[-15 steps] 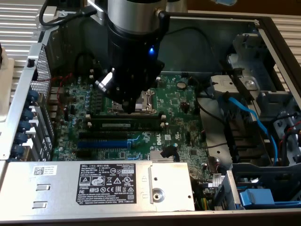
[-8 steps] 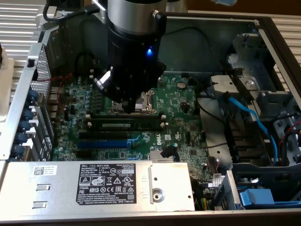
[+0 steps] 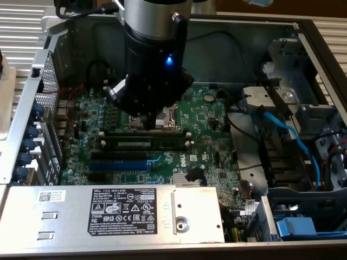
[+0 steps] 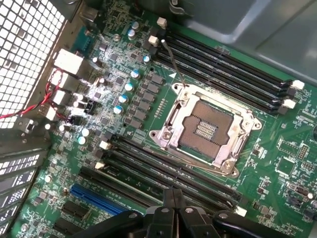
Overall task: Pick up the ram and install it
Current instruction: 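Press down the ram until it locks into place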
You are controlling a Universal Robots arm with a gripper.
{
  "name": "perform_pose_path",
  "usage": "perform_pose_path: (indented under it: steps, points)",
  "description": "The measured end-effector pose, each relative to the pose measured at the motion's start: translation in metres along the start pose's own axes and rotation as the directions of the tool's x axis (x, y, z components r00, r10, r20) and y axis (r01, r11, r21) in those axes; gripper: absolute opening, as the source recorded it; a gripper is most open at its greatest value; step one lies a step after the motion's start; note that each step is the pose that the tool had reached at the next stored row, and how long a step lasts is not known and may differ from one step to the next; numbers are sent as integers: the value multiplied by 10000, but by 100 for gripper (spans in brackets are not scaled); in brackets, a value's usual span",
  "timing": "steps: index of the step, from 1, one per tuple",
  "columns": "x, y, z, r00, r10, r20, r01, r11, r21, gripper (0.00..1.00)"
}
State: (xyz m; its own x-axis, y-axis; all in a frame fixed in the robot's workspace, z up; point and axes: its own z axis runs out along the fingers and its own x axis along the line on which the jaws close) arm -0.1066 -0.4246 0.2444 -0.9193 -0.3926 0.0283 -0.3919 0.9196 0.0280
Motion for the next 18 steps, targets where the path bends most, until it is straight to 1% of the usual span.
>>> perform_pose_path:
  steps: [4,9,14,18]
  points:
    - [0,0,0,9986,527,14,-527,9986,-16,10]
    - [0,0,-1,9932,1160,32,-1160,9932,-36,10]
    - [0,0,-3,9839,1788,46,-1788,9839,-56,10]
    - [0,0,-4,9734,2290,56,-2290,9734,-73,10]
